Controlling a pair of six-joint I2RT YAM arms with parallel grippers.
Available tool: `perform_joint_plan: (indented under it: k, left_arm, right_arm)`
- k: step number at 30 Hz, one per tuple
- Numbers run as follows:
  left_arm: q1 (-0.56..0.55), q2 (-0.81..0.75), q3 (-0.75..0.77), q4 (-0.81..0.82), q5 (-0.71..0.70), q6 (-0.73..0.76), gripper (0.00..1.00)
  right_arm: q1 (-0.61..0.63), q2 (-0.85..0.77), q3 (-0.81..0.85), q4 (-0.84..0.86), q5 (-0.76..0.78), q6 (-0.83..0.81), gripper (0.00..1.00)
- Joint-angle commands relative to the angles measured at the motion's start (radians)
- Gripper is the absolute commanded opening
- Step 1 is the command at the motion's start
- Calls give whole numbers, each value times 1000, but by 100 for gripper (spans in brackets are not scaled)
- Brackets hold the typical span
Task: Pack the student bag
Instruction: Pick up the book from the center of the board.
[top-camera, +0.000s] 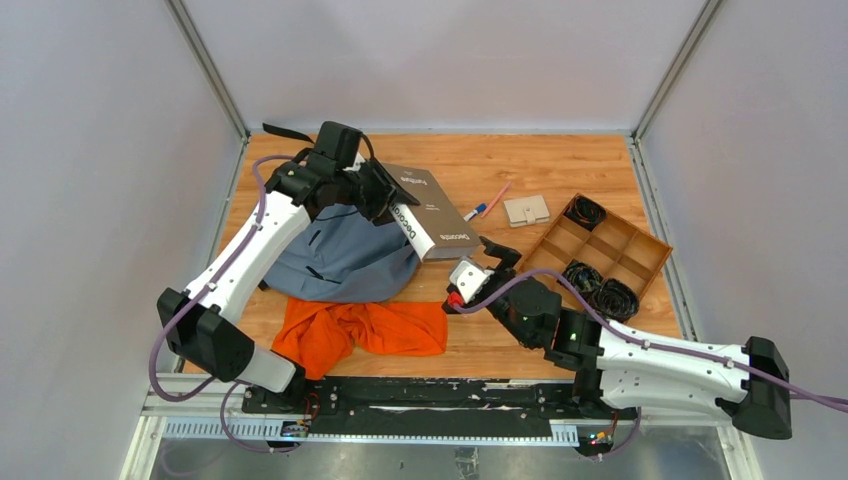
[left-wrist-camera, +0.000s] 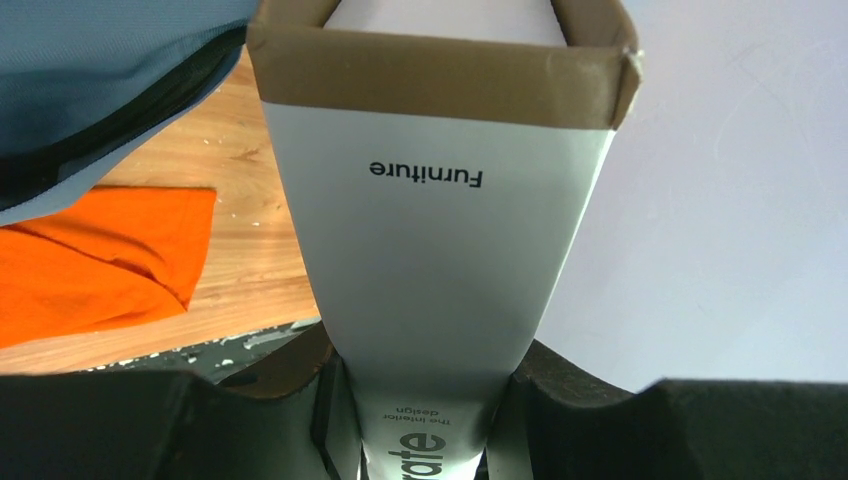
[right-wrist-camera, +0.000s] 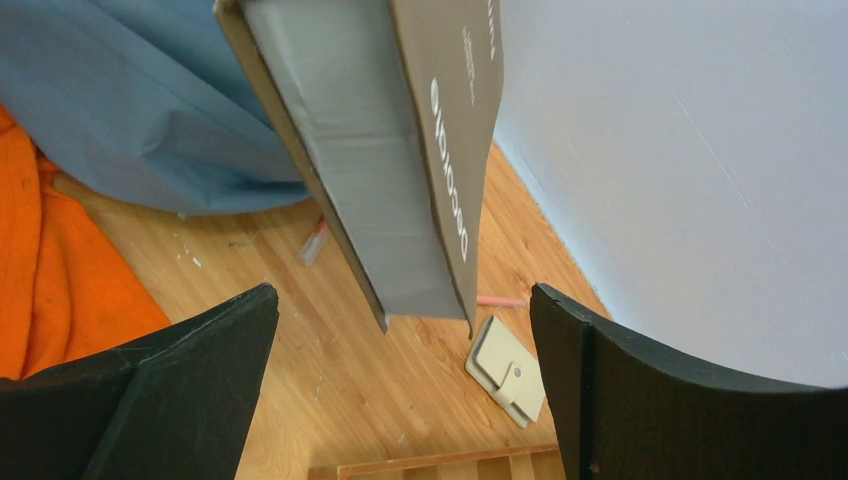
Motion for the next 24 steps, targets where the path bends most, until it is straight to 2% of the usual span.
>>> perform_joint_plan:
  k: [1,15,19,24]
  left_arm:
    - [6,11,-5,9,57,9,0]
    - [6,-12,-26,9,67,19,0]
    - [6,-29,-41,10,65,19,0]
    - [6,-34,-55,11,54,20,8]
  right_arm:
    - [12,24,7,137,-17,-36,100]
    - [-24,303,63,372,61,-153,98]
    - [-42,317,67,391,36,-119,85]
    - [-42,330,113,312,-6,-70,54]
